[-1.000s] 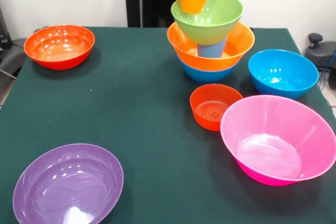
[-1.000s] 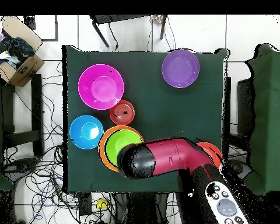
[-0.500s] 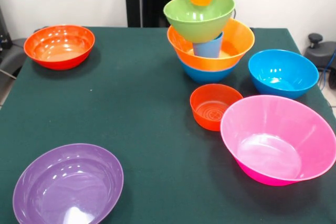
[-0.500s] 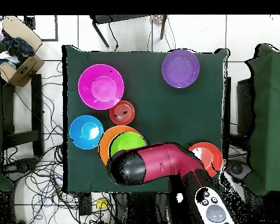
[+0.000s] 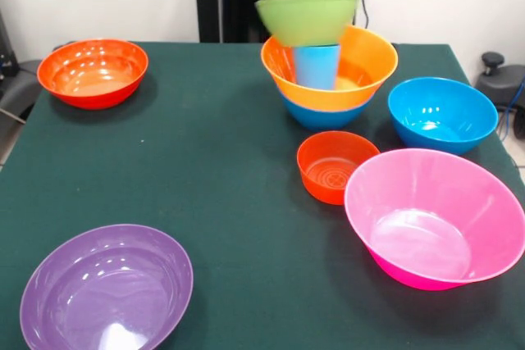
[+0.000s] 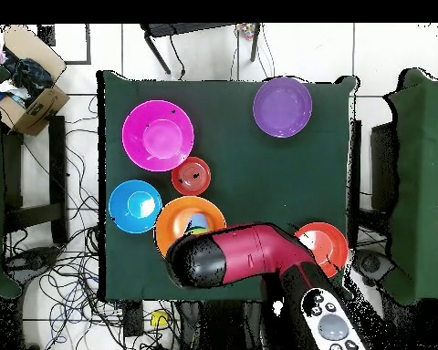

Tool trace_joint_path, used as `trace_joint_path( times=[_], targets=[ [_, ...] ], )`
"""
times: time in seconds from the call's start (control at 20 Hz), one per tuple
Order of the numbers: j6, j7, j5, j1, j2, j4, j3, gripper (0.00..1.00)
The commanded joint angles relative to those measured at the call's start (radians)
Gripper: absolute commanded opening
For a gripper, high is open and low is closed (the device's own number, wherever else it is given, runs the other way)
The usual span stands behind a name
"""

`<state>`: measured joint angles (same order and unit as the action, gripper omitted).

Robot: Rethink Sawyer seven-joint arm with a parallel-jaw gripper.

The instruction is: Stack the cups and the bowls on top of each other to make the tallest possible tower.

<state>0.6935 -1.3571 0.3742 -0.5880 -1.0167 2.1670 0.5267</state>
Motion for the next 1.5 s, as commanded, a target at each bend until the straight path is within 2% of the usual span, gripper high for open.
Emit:
trace_joint_path(
  times=[0.05, 0.4, 0.75, 1.1, 1.3, 1.5],
  targets=[
    [-0.076, -0.139, 0.037, 0.046, 0.104, -0.019, -0.048, 0.00],
    [-0.094, -0.129, 0.028, 0.056, 0.103, -0.010, -0.061, 0.00],
    [-0.085, -0.071, 0.009, 0.021, 0.059, -0.018, -0.025, 0.00],
    [-0.175, -0.087, 0.028, 0.025, 0.068, -0.053, -0.019, 0.00],
    [-0.297, -0.139, 0.067, 0.057, 0.078, -0.089, -0.055, 0.00],
    [-0.391, -0.143, 0.085, 0.070, 0.078, -0.116, -0.075, 0.00]
  ],
)
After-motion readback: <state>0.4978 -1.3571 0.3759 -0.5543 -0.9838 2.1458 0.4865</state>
